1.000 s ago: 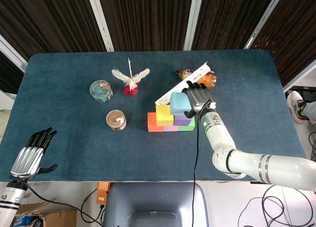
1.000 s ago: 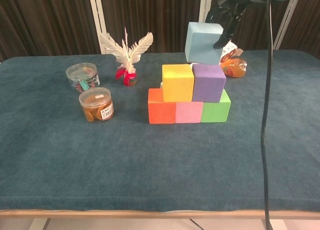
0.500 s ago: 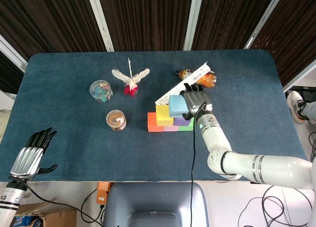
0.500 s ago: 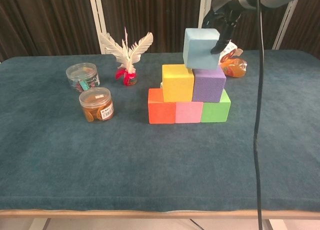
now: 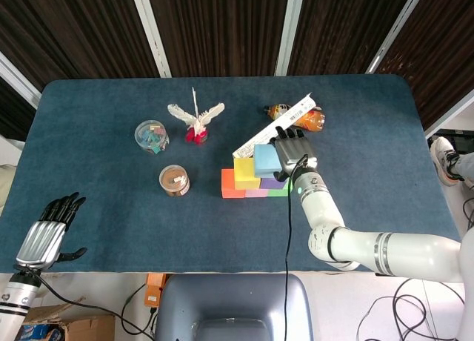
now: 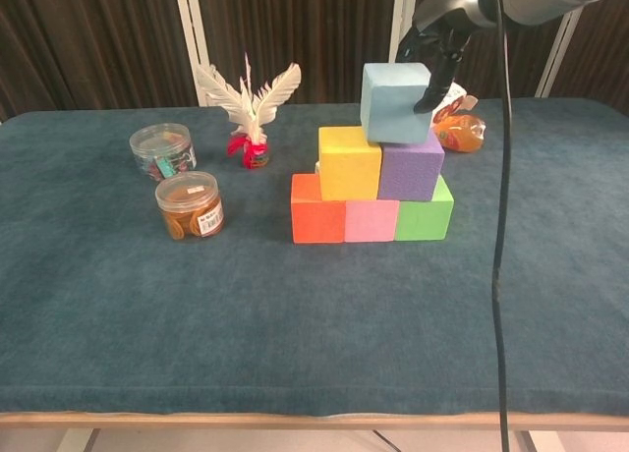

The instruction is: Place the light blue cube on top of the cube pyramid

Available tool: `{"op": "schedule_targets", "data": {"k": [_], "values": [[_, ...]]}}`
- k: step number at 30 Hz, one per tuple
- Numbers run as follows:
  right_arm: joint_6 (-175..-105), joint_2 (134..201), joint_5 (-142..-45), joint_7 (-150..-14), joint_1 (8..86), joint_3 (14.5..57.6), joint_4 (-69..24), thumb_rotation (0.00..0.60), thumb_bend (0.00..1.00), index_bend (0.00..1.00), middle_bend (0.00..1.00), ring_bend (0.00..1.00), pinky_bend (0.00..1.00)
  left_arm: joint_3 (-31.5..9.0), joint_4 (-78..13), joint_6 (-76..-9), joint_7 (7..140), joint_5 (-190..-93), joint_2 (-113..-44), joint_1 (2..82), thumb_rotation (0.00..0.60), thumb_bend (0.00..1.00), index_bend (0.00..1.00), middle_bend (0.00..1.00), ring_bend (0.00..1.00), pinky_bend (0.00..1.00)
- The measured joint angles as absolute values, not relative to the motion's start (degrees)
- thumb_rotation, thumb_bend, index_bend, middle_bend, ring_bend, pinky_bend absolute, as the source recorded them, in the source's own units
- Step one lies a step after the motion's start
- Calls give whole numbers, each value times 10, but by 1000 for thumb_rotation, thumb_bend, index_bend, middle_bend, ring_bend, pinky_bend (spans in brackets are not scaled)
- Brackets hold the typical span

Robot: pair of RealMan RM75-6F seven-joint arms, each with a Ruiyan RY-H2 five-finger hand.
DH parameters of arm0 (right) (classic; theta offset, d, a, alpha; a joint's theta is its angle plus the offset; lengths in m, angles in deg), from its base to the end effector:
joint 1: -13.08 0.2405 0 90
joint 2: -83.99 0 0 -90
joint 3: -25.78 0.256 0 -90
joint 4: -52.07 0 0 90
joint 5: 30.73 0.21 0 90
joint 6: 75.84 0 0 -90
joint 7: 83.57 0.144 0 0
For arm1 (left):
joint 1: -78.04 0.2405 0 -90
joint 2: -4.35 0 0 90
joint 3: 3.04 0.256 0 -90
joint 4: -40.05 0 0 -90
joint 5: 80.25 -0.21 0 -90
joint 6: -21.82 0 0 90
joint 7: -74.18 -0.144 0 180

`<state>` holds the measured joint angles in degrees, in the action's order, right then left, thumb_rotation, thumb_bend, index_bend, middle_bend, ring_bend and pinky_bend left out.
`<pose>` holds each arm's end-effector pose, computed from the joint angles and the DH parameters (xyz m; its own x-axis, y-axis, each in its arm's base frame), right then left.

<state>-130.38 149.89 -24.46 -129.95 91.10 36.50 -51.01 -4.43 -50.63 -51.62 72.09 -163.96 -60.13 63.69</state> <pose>-0.0391 -0.4037 0.0820 0.5048 -0.4266 0.7505 -0.8522 -0.1077 0.5120 -0.3024 0.2252 0.1324 0.4624 0.1540 0.8732 0.8858 -0.1237 -0.4473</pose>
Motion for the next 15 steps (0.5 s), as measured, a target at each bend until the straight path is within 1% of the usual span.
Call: {"op": "schedule_targets", "data": {"k": [8,15], "values": [[-1308,1505,-244,-1304,912,364,-509,600,274,265,0,0,0,-44,-507,-517,722,-1640,-601,637,600,37,0,0,0,96],[-1307,1508,-245,-1307,912,365,-508,600,273,248,0,0,0,-44,-507,-517,721,-1640,-601,637,600,38,0,0,0,96]]}}
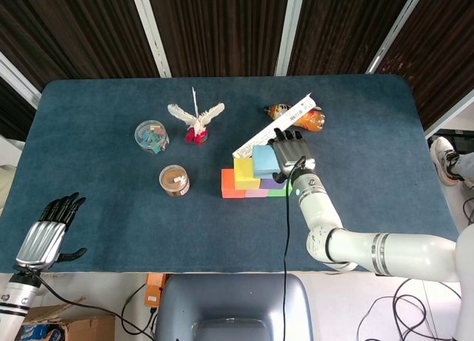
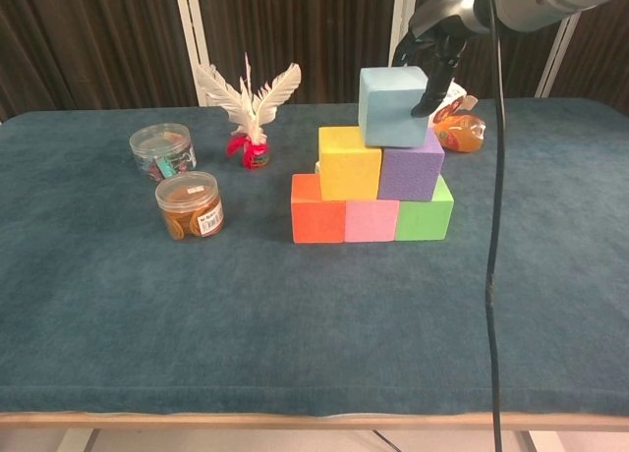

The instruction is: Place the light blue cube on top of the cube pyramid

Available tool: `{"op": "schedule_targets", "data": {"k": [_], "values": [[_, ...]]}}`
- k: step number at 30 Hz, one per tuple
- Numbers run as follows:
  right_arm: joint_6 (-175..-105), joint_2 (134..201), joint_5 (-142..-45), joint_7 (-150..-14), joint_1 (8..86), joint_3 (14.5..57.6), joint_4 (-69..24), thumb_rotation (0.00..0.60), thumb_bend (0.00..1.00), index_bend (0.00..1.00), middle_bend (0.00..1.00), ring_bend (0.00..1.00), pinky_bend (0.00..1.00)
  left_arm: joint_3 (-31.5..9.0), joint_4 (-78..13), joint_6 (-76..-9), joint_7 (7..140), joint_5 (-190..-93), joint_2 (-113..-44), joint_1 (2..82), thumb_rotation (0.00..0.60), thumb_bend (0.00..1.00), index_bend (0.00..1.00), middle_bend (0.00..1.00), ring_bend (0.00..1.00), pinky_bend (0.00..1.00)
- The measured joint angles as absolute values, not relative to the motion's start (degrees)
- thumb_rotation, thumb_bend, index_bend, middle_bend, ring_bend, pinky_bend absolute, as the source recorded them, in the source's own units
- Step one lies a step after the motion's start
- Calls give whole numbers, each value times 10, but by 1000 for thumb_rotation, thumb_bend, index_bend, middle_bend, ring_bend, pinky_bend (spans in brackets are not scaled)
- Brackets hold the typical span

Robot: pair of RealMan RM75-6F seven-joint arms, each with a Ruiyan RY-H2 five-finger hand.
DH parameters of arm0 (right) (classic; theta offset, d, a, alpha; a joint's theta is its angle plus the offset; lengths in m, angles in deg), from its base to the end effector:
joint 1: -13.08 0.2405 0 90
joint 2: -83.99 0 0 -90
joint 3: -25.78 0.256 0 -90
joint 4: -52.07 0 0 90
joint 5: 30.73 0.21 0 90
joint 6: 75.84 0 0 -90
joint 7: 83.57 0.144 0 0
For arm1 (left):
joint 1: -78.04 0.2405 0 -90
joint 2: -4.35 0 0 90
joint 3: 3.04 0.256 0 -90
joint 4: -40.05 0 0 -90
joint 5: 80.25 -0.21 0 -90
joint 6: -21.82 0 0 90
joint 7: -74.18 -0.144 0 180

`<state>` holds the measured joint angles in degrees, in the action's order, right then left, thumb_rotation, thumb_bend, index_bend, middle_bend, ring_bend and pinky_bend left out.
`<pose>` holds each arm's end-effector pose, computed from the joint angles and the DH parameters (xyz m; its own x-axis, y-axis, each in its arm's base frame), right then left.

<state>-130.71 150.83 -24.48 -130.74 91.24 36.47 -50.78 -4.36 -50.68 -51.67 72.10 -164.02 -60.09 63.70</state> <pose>-0.0382 -0.4025 0.0768 0.5161 -0.4296 0.7410 -0.8456 -0.1177 0.5207 -0.3022 0.2249 0.1324 0.4625 0.1544 0.8731 0.8857 -0.1246 -0.4472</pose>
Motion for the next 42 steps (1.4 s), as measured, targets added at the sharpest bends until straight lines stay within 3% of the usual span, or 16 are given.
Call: {"op": "schedule_targets", "data": {"k": [42], "values": [[-1287,1499,-272,-1287,900,364,-514,600,274,249,0,0,0,-44,-508,-514,716,-1636,-602,636,600,37,0,0,0,97]]}}
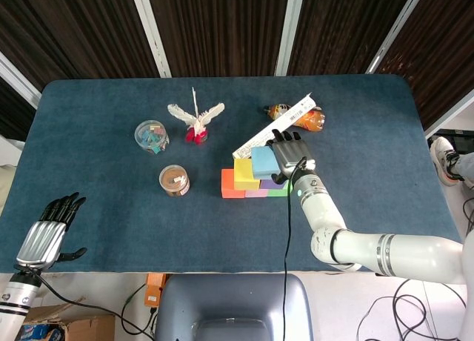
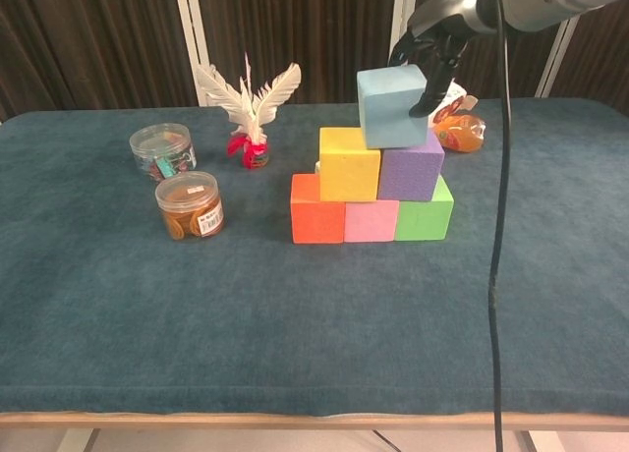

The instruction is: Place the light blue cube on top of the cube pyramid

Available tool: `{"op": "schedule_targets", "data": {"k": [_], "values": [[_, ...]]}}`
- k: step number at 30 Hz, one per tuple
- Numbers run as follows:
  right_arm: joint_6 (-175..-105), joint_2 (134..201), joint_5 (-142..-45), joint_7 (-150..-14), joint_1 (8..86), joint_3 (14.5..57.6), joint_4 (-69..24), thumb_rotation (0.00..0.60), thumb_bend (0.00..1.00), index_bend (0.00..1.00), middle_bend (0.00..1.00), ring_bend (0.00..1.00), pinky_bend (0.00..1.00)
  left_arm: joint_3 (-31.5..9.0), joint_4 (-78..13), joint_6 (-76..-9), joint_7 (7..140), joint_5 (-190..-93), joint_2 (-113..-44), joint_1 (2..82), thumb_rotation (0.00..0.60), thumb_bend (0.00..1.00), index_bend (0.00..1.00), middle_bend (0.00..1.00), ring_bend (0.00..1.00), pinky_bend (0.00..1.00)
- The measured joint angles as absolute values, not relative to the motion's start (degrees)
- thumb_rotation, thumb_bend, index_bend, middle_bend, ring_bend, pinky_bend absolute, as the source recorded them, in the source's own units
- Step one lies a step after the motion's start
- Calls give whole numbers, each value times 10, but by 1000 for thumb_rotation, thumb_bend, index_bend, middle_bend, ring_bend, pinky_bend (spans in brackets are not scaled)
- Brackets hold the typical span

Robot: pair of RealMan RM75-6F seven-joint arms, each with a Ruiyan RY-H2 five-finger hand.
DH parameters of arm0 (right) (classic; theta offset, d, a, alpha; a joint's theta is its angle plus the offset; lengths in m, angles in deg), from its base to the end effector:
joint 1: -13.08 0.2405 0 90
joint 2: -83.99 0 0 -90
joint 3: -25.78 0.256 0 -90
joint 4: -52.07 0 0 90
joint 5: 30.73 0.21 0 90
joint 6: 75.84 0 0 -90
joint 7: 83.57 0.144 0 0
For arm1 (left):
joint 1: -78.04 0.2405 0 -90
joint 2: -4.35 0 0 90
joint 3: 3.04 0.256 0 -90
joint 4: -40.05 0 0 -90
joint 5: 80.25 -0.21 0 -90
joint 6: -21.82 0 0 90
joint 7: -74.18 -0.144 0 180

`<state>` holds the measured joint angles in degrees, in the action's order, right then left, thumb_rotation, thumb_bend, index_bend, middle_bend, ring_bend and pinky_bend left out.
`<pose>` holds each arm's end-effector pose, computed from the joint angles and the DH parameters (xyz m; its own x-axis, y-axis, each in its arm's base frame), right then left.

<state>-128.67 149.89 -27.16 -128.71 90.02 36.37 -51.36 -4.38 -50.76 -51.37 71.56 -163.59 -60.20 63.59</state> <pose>-0.0407 -0.4007 0.0781 0.5038 -0.4343 0.7467 -0.8567 -0.1404 0.4963 -0.3025 0.2254 0.1314 0.4666 0.1584 0.8702 0.8838 -0.1210 -0.4519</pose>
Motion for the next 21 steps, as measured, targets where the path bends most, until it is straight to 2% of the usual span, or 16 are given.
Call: {"op": "schedule_targets", "data": {"k": [21], "values": [[-1271,1498,-294,-1260,894,361,-513,600,274,263,0,0,0,-44,-507,-513,714,-1634,-602,636,600,37,0,0,0,96]]}}
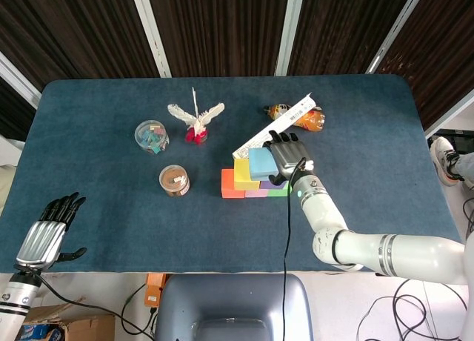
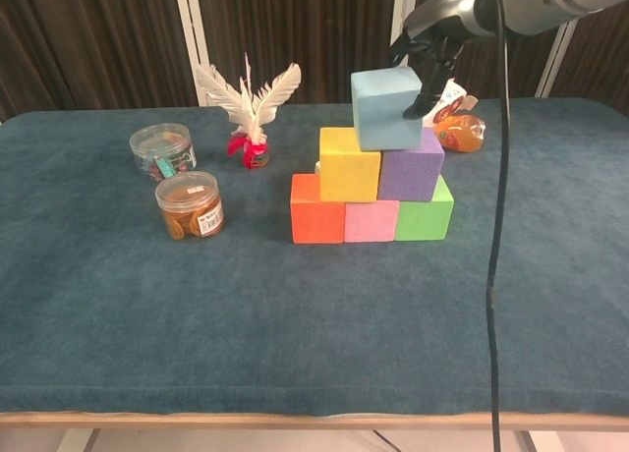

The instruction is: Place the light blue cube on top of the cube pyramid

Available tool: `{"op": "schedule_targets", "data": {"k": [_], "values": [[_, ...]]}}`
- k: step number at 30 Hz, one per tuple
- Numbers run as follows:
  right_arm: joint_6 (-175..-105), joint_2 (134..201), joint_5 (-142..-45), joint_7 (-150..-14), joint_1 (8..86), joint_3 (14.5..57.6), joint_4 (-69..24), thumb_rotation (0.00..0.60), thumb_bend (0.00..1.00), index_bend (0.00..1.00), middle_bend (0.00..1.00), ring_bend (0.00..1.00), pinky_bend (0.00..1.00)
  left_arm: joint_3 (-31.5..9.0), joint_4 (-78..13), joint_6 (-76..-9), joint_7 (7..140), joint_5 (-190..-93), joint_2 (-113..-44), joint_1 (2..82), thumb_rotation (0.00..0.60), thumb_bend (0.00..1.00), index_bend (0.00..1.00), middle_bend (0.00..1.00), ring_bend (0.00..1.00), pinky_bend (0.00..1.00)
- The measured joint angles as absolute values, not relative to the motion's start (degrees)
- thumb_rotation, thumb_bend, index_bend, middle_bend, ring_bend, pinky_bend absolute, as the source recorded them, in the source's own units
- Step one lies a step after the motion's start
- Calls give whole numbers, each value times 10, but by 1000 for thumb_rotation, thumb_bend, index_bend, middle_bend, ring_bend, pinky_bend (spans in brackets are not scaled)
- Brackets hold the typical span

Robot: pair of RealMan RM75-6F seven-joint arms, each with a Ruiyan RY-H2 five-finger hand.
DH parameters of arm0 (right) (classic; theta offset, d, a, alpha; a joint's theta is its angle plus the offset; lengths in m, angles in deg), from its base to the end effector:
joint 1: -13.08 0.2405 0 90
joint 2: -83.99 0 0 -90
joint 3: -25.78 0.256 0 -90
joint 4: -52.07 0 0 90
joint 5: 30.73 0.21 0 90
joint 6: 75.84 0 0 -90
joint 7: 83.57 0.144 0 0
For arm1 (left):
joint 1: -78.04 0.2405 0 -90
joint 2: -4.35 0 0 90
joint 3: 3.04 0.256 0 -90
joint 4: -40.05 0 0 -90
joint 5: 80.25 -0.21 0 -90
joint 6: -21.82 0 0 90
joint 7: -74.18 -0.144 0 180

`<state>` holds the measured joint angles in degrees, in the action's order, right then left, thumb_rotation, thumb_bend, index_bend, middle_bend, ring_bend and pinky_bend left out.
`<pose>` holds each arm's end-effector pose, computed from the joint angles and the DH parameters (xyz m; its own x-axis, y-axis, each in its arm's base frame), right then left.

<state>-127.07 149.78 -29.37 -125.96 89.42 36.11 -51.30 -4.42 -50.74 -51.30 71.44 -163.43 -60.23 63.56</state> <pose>-0.0412 -0.3998 0.0760 0.4809 -0.4418 0.7573 -0.8724 -0.1546 0.4638 -0.3028 0.2257 0.1313 0.4676 0.1587 0.8696 0.8834 -0.1191 -0.4533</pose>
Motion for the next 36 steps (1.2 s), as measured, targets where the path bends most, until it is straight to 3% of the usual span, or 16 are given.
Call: {"op": "schedule_targets", "data": {"k": [9,18,27,31,36], "values": [[-1269,1502,-297,-1255,896,355,-507,600,274,220,0,0,0,-44,-508,-513,714,-1634,-602,636,600,37,0,0,0,96],[-1271,1502,-298,-1250,898,353,-507,600,274,25,0,0,0,-44,-508,-513,716,-1634,-601,636,600,37,0,0,0,96],[-1275,1486,-316,-1235,889,355,-530,600,274,0,0,0,0,-44,-509,-515,717,-1636,-600,637,600,38,0,0,0,96],[-1284,1463,-356,-1223,871,353,-568,600,274,0,0,0,0,-43,-509,-521,723,-1639,-598,639,600,38,0,0,0,96],[-1324,1420,-475,-1191,811,339,-640,600,274,0,0,0,0,-41,-512,-538,733,-1653,-593,645,600,37,0,0,0,96]]}}
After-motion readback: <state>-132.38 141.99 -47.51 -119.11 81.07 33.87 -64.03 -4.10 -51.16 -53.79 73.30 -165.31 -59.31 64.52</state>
